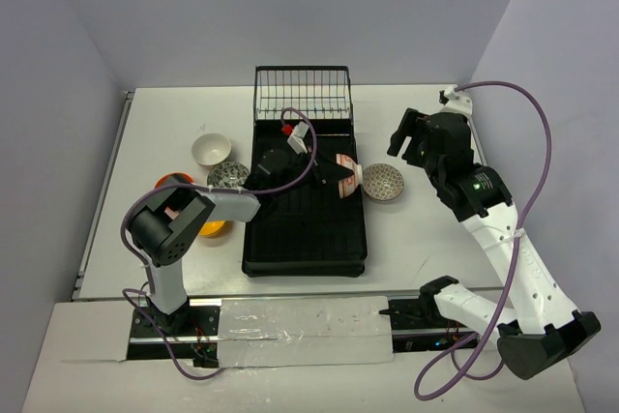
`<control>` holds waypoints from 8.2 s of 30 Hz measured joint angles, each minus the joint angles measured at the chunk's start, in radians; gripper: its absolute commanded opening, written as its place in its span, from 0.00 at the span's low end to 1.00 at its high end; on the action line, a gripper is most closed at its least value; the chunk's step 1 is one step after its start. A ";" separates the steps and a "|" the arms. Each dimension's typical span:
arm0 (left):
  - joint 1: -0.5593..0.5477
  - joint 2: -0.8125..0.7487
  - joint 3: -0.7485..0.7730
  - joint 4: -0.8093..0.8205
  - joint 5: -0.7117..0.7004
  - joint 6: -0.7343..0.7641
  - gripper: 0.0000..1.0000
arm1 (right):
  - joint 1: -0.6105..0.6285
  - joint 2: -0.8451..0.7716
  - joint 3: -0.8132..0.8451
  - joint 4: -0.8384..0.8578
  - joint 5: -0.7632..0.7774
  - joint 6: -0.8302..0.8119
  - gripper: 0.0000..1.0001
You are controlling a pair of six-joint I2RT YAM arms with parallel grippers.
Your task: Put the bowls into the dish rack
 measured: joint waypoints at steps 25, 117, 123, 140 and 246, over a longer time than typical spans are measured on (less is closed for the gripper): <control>0.004 -0.001 -0.087 0.117 0.040 -0.016 0.00 | 0.006 -0.027 -0.015 0.017 -0.001 -0.007 0.83; 0.007 -0.020 -0.138 -0.057 0.025 0.195 0.58 | 0.023 -0.056 -0.048 0.067 -0.041 -0.033 0.85; 0.007 -0.022 -0.109 -0.115 0.033 0.206 0.61 | 0.023 -0.061 -0.052 0.068 -0.037 -0.034 0.85; 0.006 -0.123 -0.031 -0.289 0.048 0.274 0.66 | 0.023 -0.073 -0.057 0.072 -0.028 -0.037 0.87; 0.003 -0.620 0.200 -1.270 -0.658 0.928 0.78 | -0.244 0.333 -0.178 0.087 -0.104 0.149 0.00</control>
